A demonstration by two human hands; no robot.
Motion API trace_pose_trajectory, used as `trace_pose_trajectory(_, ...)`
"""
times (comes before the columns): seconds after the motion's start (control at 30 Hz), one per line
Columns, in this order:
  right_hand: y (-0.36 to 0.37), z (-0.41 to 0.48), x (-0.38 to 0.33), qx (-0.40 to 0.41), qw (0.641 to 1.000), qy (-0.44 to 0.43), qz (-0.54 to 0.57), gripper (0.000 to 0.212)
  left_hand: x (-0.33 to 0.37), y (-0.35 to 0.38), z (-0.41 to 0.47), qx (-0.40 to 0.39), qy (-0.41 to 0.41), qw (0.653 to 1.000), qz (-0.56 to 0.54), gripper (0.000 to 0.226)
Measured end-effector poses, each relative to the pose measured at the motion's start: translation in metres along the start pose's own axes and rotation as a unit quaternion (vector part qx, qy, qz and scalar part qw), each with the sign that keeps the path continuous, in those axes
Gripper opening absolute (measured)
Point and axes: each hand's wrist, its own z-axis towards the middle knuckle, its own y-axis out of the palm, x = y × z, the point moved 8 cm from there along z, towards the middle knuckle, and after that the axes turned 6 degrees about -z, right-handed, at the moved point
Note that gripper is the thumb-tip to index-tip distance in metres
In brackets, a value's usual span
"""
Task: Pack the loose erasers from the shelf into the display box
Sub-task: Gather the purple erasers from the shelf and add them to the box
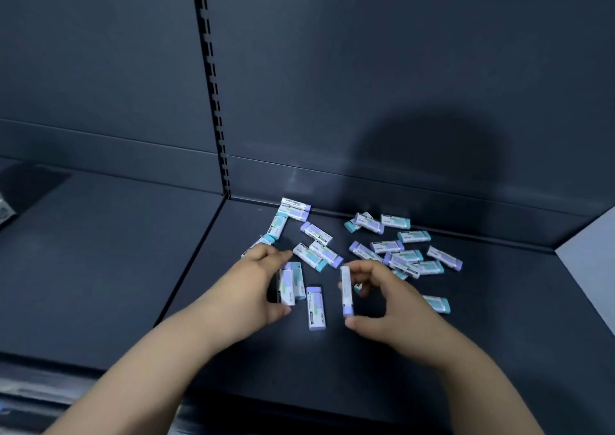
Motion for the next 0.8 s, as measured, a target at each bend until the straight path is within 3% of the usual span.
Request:
trace_pose_trajectory(0.2,-0.004,-0.007,0.003,0.023,1.0,0.013,0.008,0.052,0.008,0.002,-0.007,0.03,0.039,0.993,-0.106,0.061)
trace_pose_trajectory(0.4,0.0,-0.011,0.008,0.025,0.999,0.034,-0.011,0.047,0.014,-0.004,-0.015,0.059,0.073,0.986,-0.138,0.059)
trace_pose_trajectory(0.7,0.012,-0.01,0.008,-0.033,0.997,0.062,-0.038,0.02,0.01,-0.005,-0.022,0.046,0.084,0.992,-0.08,0.059)
trace_pose_trajectory(0.8,0.008,-0.002,0.008,-0.007,0.991,0.083,-0.103,0.038,0.004,-0.002,-0.025,0.033,0.076,0.997,-0.006,0.063)
